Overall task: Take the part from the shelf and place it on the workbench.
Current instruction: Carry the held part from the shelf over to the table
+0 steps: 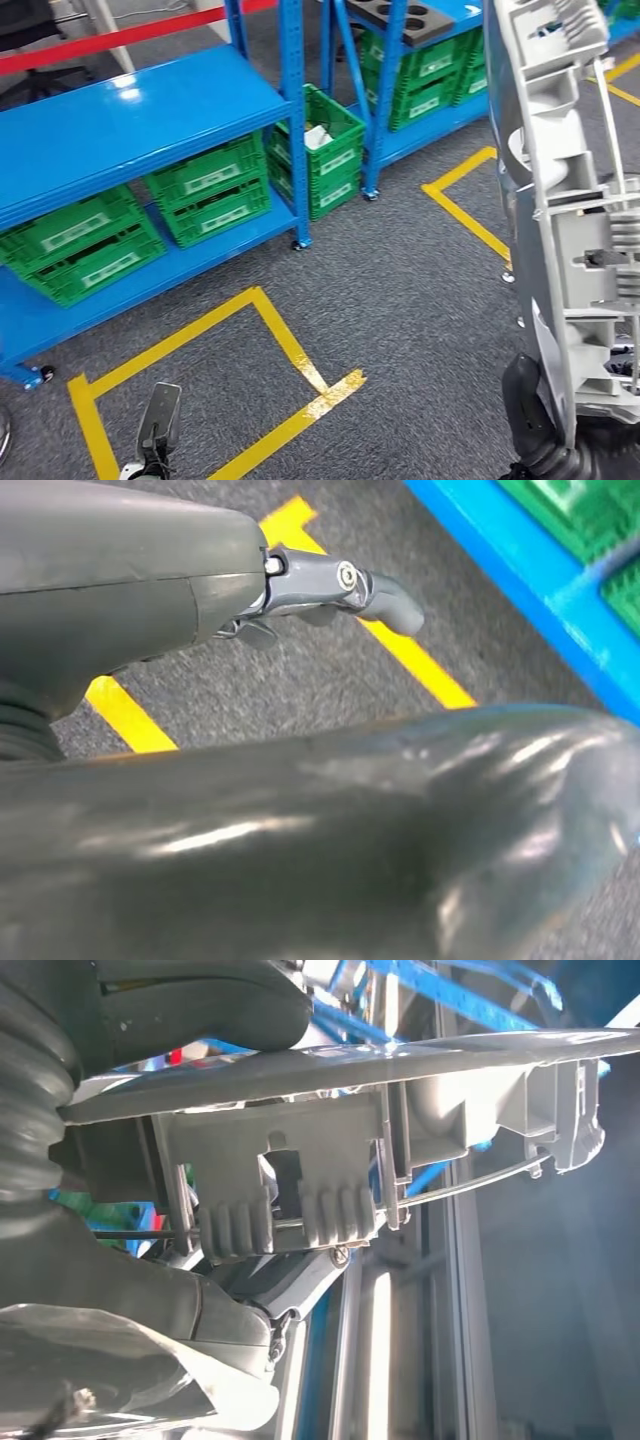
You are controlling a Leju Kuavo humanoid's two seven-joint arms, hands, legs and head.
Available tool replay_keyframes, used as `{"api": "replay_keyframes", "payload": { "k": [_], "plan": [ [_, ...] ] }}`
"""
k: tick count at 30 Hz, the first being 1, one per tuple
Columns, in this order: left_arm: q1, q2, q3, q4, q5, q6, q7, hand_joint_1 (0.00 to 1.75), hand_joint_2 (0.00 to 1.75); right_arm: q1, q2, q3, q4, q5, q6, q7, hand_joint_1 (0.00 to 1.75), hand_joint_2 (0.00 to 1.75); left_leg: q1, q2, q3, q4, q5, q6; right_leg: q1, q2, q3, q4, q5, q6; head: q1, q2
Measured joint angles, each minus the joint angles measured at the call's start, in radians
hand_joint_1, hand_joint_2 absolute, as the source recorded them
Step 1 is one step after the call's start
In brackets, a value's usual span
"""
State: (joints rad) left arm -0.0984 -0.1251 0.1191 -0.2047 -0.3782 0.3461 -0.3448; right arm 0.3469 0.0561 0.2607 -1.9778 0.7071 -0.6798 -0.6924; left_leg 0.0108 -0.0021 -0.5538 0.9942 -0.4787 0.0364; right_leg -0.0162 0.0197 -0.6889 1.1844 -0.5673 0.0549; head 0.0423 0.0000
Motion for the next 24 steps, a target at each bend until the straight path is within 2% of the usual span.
{"api": "replay_keyframes", "payload": {
  "k": [1, 2, 3, 4, 5, 7, 8, 10, 11, 12, 13, 14, 15, 16, 17, 18, 19, 20, 21, 22, 23, 24],
  "plan": [
    [0.004, 0.001, 0.0, 0.0, 0.001, -0.001, 0.0, 0.0, 0.0, -0.001, 0.0, 0.002, 0.0, -0.002, 0.0, 0.0, 1.75, 1.75, 0.0, 0.016, -0.001, 0.0, 0.0, 0.0, -0.002, -0.009, -0.025, 0.059, -0.022, 0.005, 0.0, 0.0],
    [0.007, 0.003, 0.0, 0.0, 0.001, -0.001, -0.001, 0.0, 0.0, -0.001, 0.0, 0.004, 0.0, -0.004, 0.0, 0.0, 1.75, 1.75, -0.001, 0.031, -0.001, 0.001, 0.0, 0.0, -0.003, -0.013, -0.037, 0.092, -0.028, 0.009, 0.0, 0.0],
    [0.009, 0.004, 0.0, 0.0, 0.002, -0.001, -0.002, 0.0, 0.0, -0.001, 0.0, 0.006, 0.0, -0.005, 0.0, 0.0, 1.75, 1.75, -0.001, 0.046, -0.001, 0.001, 0.0, -0.001, -0.004, -0.017, -0.031, 0.088, -0.016, 0.011, 0.0, 0.0],
    [0.009, 0.004, 0.0, 0.0, 0.002, -0.001, -0.004, 0.0, 0.0, -0.001, 0.0, 0.009, 0.0, -0.006, 0.0, 0.0, 1.75, 1.75, -0.001, 0.059, 0.0, 0.002, -0.001, -0.002, -0.005, -0.024, -0.003, 0.042, 0.012, 0.012, 0.0, 0.0],
    [0.009, 0.004, 0.0, 0.0, 0.002, 0.0, -0.007, 0.0, 0.0, -0.002, 0.0, 0.012, 0.0, -0.006, 0.0, 0.001, 1.75, 1.75, -0.001, 0.072, 0.001, 0.003, -0.003, -0.004, -0.005, -0.04, 0.038, -0.03, 0.043, 0.011, 0.001, 0.0],
    [0.011, 0.005, 0.0, 0.0, 0.002, -0.001, -0.011, 0.0, 0.0, -0.004, 0.0, 0.015, 0.0, -0.007, 0.0, 0.003, 1.75, 1.75, -0.006, 0.091, 0.001, 0.008, -0.006, -0.013, 0.001, -0.073, 0.108, -0.15, 0.078, 0.0, 0.0, 0.0],
    [0.013, 0.005, 0.0, 0.0, 0.002, -0.001, -0.012, 0.0, 0.0, -0.004, 0.0, 0.017, 0.0, -0.007, 0.0, 0.005, 1.75, 1.75, -0.009, 0.1, 0.0, 0.01, -0.007, -0.018, 0.005, -0.08, 0.122, -0.176, 0.081, -0.008, 0.0, 0.0],
    [0.015, 0.004, 0.0, 0.0, -0.002, -0.003, -0.013, 0.0, 0.0, -0.002, 0.0, 0.018, 0.0, -0.007, 0.0, 0.006, 1.75, 1.75, -0.011, 0.116, 0.0, 0.012, -0.006, -0.027, 0.007, -0.065, 0.118, -0.178, 0.083, -0.025, 0.0, 0.0],
    [0.015, 0.004, 0.0, 0.0, -0.004, -0.004, -0.013, 0.0, 0.0, 0.001, 0.0, 0.019, 0.0, -0.007, 0.0, 0.007, 1.75, 1.75, -0.009, 0.112, 0.0, 0.015, -0.01, -0.032, 0.006, -0.055, 0.116, -0.18, 0.086, -0.032, 0.0, 0.0],
    [0.014, 0.003, 0.0, 0.0, -0.007, -0.005, -0.012, 0.0, 0.0, 0.003, 0.0, 0.019, 0.0, -0.007, 0.0, 0.007, 1.75, 1.75, -0.007, 0.094, -0.004, 0.027, -0.023, -0.037, 0.004, -0.046, 0.114, -0.182, 0.09, -0.039, -0.001, 0.0],
    [0.014, 0.003, 0.0, 0.0, -0.009, -0.006, -0.012, 0.0, 0.0, 0.003, 0.0, 0.02, 0.0, -0.008, 0.0, 0.007, 1.75, 1.75, -0.004, 0.069, -0.015, 0.059, -0.048, -0.042, 0.002, -0.037, 0.113, -0.184, 0.093, -0.045, -0.002, 0.0],
    [0.015, 0.003, 0.0, 0.0, -0.011, -0.008, -0.012, 0.0, 0.0, 0.003, 0.0, 0.02, 0.0, -0.01, 0.0, 0.007, 1.75, 1.75, -0.002, 0.04, -0.035, 0.112, -0.083, -0.044, 0.001, -0.027, 0.112, -0.185, 0.096, -0.05, -0.003, 0.0],
    [0.017, 0.003, 0.0, 0.0, -0.014, -0.01, -0.012, 0.0, 0.0, 0.003, 0.0, 0.021, 0.0, -0.012, 0.0, 0.007, 1.75, 1.75, -0.001, 0.022, -0.061, 0.179, -0.12, -0.045, 0.001, -0.015, 0.111, -0.185, 0.098, -0.053, -0.004, 0.0],
    [0.018, 0.003, 0.0, 0.0, -0.016, -0.013, -0.012, 0.0, 0.0, 0.004, 0.0, 0.021, 0.0, -0.015, 0.0, 0.007, 1.75, 1.75, -0.002, 0.015, -0.086, 0.244, -0.149, -0.044, 0.002, -0.002, 0.109, -0.184, 0.099, -0.056, -0.004, 0.0],
    [0.018, 0.003, 0.0, 0.0, -0.019, -0.015, -0.012, 0.0, 0.0, 0.005, 0.0, 0.02, 0.001, -0.018, 0.0, 0.006, 1.75, 1.75, -0.002, 0.012, -0.101, 0.284, -0.16, -0.044, 0.003, 0.012, 0.108, -0.183, 0.101, -0.057, -0.004, 0.0],
    [0.016, 0.002, -0.001, 0.0, -0.022, -0.017, -0.012, 0.0, 0.0, 0.007, 0.0, 0.02, 0.001, -0.022, 0.0, 0.005, 1.75, 1.75, -0.002, 0.011, -0.1, 0.29, -0.152, -0.042, 0.003, 0.027, 0.106, -0.181, 0.102, -0.057, -0.004, 0.0],
    [0.012, 0.0, -0.001, 0.0, -0.025, -0.018, -0.012, 0.0, 0.0, 0.009, 0.0, 0.019, 0.001, -0.026, 0.0, 0.004, 1.75, 1.75, -0.001, 0.008, -0.082, 0.257, -0.125, -0.039, 0.004, 0.042, 0.105, -0.179, 0.102, -0.056, -0.004, 0.0],
    [0.005, -0.001, -0.001, 0.0, -0.028, -0.019, -0.012, 0.0, 0.0, 0.01, 0.0, 0.018, 0.0, -0.031, 0.0, 0.003, 1.75, 1.75, -0.001, -0.004, -0.051, 0.194, -0.087, -0.035, 0.004, 0.057, 0.105, -0.176, 0.103, -0.055, -0.004, 0.0],
    [-0.001, -0.003, -0.001, 0.0, -0.031, -0.019, -0.012, 0.0, 0.0, 0.011, 0.0, 0.017, 0.0, -0.035, 0.0, 0.003, 1.75, 1.75, 0.0, -0.028, -0.02, 0.13, -0.059, -0.031, 0.004, 0.071, 0.103, -0.174, 0.104, -0.053, -0.004, 0.0],
    [-0.007, -0.004, -0.001, 0.0, -0.032, -0.019, -0.012, 0.0, 0.0, 0.011, 0.0, 0.016, 0.0, -0.038, 0.0, 0.002, 1.75, 1.75, 0.002, -0.051, 0.006, 0.073, -0.04, -0.028, 0.004, 0.084, 0.1, -0.17, 0.105, -0.049, -0.004, 0.0],
    [-0.012, -0.005, -0.001, 0.0, -0.033, -0.019, -0.012, 0.0, 0.0, 0.01, 0.0, 0.015, -0.001, -0.039, 0.0, 0.001, 1.75, 1.75, 0.003, -0.069, 0.02, 0.04, -0.034, -0.027, 0.003, 0.096, 0.094, -0.167, 0.108, -0.044, -0.003, 0.0],
    [-0.016, -0.006, -0.001, 0.0, -0.033, -0.02, -0.012, 0.0, 0.0, 0.01, 0.0, 0.015, -0.001, -0.039, 0.0, 0.001, 1.75, 1.75, 0.002, -0.075, 0.024, 0.029, -0.038, -0.026, 0.001, 0.108, 0.087, -0.166, 0.111, -0.037, -0.003, 0.0]
  ]
}}
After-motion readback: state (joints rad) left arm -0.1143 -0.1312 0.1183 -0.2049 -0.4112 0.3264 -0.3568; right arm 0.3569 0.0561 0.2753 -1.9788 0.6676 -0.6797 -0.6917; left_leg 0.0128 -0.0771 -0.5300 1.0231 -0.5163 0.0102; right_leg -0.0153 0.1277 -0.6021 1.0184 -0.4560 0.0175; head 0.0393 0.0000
